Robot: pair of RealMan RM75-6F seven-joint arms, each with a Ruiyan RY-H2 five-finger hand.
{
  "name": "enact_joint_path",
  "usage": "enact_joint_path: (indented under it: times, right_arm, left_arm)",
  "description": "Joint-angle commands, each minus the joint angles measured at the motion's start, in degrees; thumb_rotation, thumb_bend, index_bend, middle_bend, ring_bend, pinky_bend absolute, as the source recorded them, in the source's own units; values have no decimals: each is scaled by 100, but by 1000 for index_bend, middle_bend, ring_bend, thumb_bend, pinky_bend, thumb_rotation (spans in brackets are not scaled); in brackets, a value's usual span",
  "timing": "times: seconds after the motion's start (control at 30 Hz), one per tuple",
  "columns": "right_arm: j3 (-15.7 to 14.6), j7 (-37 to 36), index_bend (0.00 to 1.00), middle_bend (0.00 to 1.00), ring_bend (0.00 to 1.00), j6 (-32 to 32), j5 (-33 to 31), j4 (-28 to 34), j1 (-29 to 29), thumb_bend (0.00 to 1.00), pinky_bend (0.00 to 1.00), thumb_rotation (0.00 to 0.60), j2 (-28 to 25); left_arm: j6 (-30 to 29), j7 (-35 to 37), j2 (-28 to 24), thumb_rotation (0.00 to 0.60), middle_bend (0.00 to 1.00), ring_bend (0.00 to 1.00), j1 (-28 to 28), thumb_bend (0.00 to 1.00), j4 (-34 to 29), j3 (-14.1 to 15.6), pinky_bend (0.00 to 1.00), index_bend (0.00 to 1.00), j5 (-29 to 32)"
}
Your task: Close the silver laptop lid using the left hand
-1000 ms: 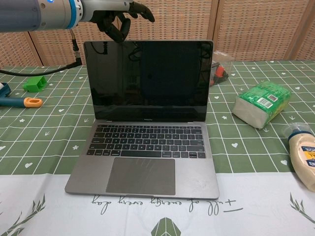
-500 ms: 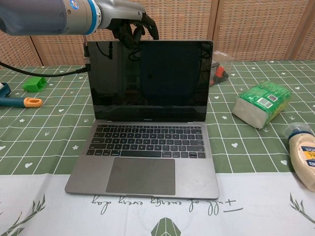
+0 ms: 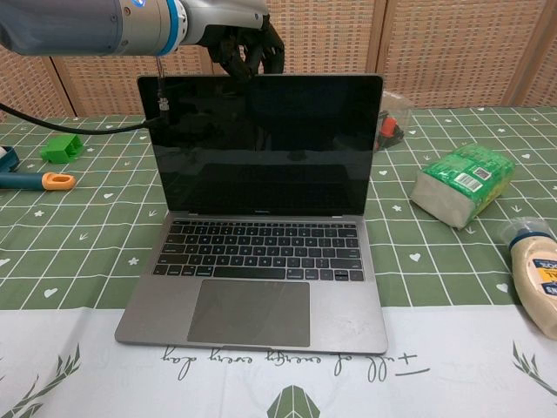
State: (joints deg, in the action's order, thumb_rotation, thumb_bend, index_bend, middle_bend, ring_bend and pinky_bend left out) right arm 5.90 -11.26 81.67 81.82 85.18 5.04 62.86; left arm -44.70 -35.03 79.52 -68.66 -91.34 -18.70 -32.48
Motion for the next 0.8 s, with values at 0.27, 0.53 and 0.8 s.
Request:
enact_joint_path:
  times: [0.27,0.53,0.8]
  right_arm:
    - [-14,-1,0,0,0,55,60,42,-15,15,0,600,-20]
    - [-25,0,0,0,0,101,103,72,-32,15,0,600,-35]
    - [-55,38,0,0,0,109,151,113,-37,16,0,600,-52]
  left_arm:
    - [-8,184,-326,600,391,345,33,1000,-564,252,357,488,-235]
    - [-61,357,-573,600,391,345,130,1000,-1107,497,357,488,-502]
    - [-100,352,-698,600,391,345,275,1000,-1642,895,358,488,-863]
